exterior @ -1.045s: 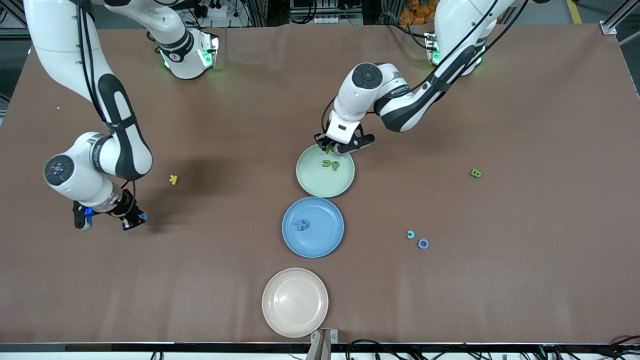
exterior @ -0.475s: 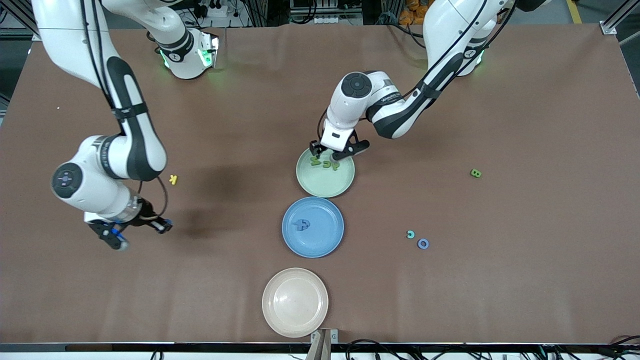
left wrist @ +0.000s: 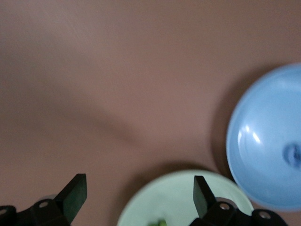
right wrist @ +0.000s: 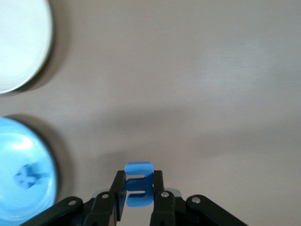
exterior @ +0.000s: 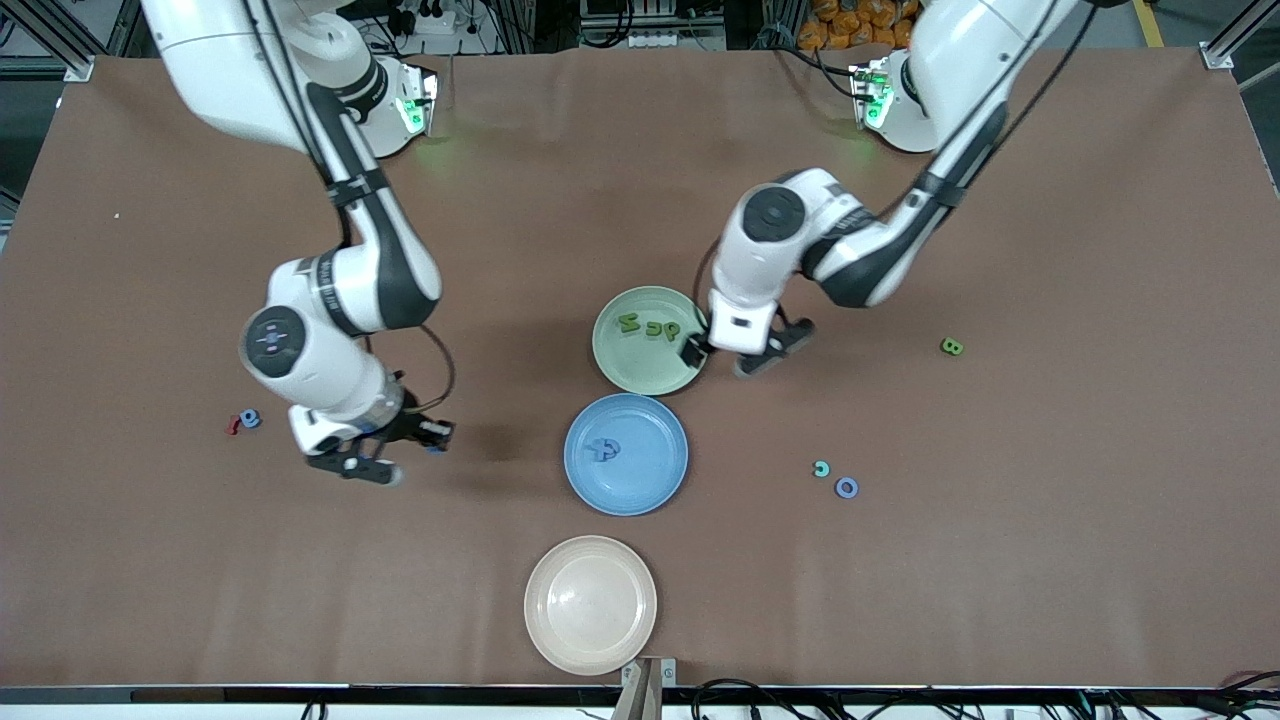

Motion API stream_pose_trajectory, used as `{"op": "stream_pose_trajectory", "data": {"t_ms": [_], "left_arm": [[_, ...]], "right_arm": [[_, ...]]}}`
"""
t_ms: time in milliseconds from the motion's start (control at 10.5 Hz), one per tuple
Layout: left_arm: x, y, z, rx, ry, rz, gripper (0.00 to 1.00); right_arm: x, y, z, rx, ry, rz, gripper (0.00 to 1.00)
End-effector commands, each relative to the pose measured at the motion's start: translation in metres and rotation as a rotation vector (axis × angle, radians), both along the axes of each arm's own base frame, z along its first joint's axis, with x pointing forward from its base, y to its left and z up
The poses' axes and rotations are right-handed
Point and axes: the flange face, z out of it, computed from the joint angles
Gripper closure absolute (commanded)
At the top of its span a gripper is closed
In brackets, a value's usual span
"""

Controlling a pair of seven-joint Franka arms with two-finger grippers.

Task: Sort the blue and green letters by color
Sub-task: 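Place the E on the blue plate while the left gripper reaches the B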

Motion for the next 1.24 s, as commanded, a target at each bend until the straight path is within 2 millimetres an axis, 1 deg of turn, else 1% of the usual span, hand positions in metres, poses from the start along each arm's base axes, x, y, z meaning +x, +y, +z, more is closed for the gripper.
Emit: {"op": "stream_pose_trajectory", "data": {"t_ms": [0,95,190,285,380,475,570,665,760,855,950,1045,1140], "left_arm": [[0.031,0.063,0.011,0.095,0.009,-0.015,0.00],[0.034,0.073,0.013,0.120,0.022,-0.024,0.00],[0.035,0.079,0.012,0.134,0.034,-0.023,0.00],[0.034,0.082,0.012,0.151,0.046,-0.023,0.00],[0.037,0.092,0.014,0.159,0.050,-0.016,0.00],[0.039,0.099,0.014,0.162,0.051,-0.031,0.00],[0.050,0.131,0.028,0.148,0.045,-0.040,0.00],[0.050,0.136,0.027,0.152,0.058,-0.067,0.00],[0.049,0.139,0.021,0.163,0.082,-0.077,0.00],[0.052,0.152,0.021,0.170,0.086,-0.081,0.00],[0.047,0.166,0.017,0.177,0.106,-0.100,0.00],[0.045,0.187,0.011,0.191,0.119,-0.096,0.00],[0.041,0.212,0.005,0.206,0.130,-0.087,0.00]], "right_arm": [[0.004,0.076,-0.007,-0.013,-0.038,0.146,1.00],[0.005,0.096,-0.011,-0.012,-0.049,0.170,1.00],[0.004,0.111,-0.014,-0.013,-0.061,0.196,1.00],[0.006,0.121,-0.012,-0.002,-0.085,0.219,1.00],[0.001,0.140,-0.014,0.014,-0.103,0.256,1.00],[-0.002,0.154,-0.019,0.025,-0.125,0.275,1.00],[-0.007,0.169,-0.025,0.036,-0.144,0.294,1.00],[-0.010,0.181,-0.029,0.042,-0.167,0.313,1.00],[-0.014,0.192,-0.032,0.049,-0.188,0.332,1.00],[-0.016,0.197,-0.036,0.053,-0.204,0.337,1.00],[-0.023,0.209,-0.041,0.054,-0.211,0.354,1.00],[-0.024,0.213,-0.042,0.061,-0.222,0.351,1.00],[-0.029,0.221,-0.045,0.065,-0.219,0.346,0.44]]}}
